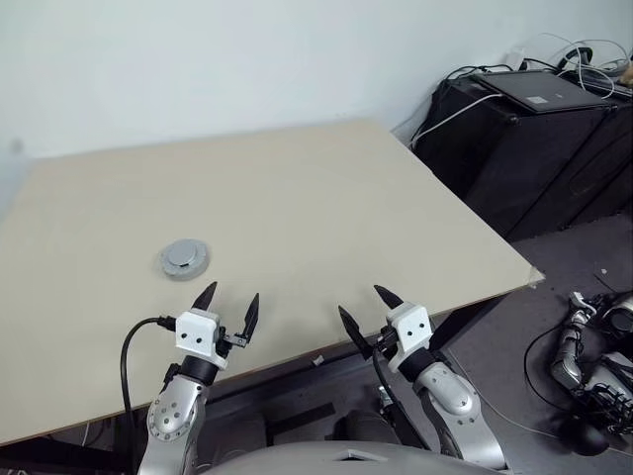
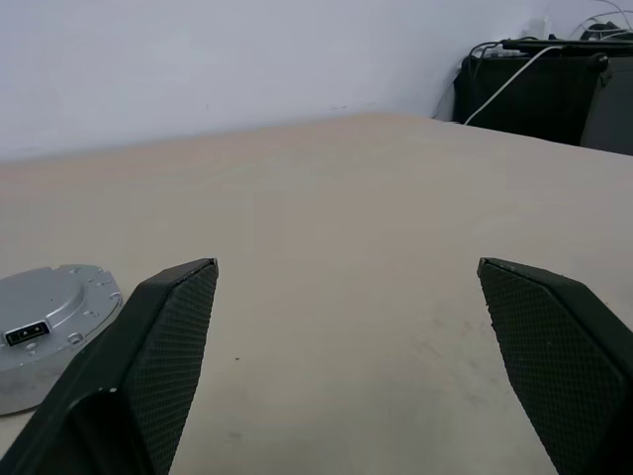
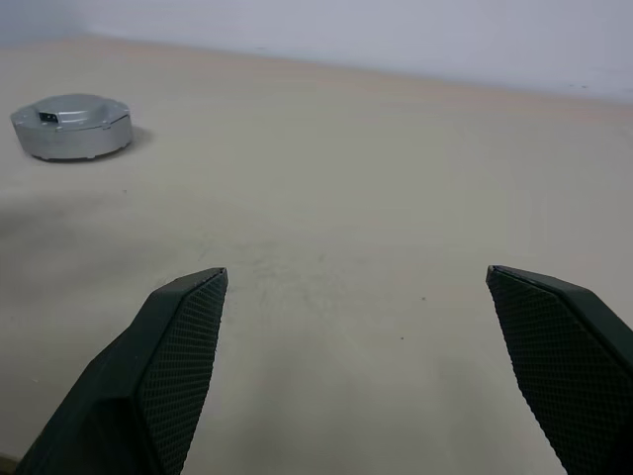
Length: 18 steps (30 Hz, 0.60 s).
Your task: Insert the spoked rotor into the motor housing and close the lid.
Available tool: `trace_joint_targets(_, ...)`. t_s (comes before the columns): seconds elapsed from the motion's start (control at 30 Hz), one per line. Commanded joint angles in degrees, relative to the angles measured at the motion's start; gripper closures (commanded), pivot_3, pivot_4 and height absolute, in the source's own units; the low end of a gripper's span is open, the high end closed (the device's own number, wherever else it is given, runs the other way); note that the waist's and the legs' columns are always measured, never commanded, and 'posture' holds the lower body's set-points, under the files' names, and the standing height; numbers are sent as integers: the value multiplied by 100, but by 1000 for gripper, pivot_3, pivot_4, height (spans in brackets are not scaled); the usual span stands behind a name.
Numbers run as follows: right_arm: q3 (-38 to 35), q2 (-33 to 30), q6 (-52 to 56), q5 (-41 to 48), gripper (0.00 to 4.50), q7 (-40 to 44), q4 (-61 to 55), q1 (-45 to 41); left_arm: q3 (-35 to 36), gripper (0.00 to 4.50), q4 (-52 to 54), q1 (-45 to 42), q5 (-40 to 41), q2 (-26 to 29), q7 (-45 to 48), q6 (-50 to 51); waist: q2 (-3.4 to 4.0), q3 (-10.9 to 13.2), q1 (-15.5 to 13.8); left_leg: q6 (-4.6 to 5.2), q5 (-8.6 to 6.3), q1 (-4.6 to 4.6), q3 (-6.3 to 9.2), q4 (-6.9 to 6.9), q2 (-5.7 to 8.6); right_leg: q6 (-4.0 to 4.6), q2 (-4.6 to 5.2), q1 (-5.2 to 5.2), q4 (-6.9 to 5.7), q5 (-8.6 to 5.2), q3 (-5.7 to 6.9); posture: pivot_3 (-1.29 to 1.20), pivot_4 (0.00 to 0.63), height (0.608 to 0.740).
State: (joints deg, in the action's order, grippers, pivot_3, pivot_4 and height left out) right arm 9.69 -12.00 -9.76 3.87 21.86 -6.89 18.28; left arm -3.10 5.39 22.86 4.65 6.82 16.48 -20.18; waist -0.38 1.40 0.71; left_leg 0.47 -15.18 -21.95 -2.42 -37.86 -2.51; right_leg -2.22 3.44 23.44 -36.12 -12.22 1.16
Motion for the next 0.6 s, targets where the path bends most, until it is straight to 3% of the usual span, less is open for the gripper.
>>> trace_joint_targets(0.03,-63,-12,-82,59,0,23,-120,-106,-43,49,189,-27,33,-22,-19,-28,0,0,0,0,0,0,0,0,0,0,0,0,0,0,0,0,0,740)
trace_joint_targets(0.6,-13,14,67,55,0,52,-216,-177,91,49,67,-183,45,7,-111,-36,-1,-1,0,1,1,0,-14,0,2,0,-1,0,0,0,0,0,0,740)
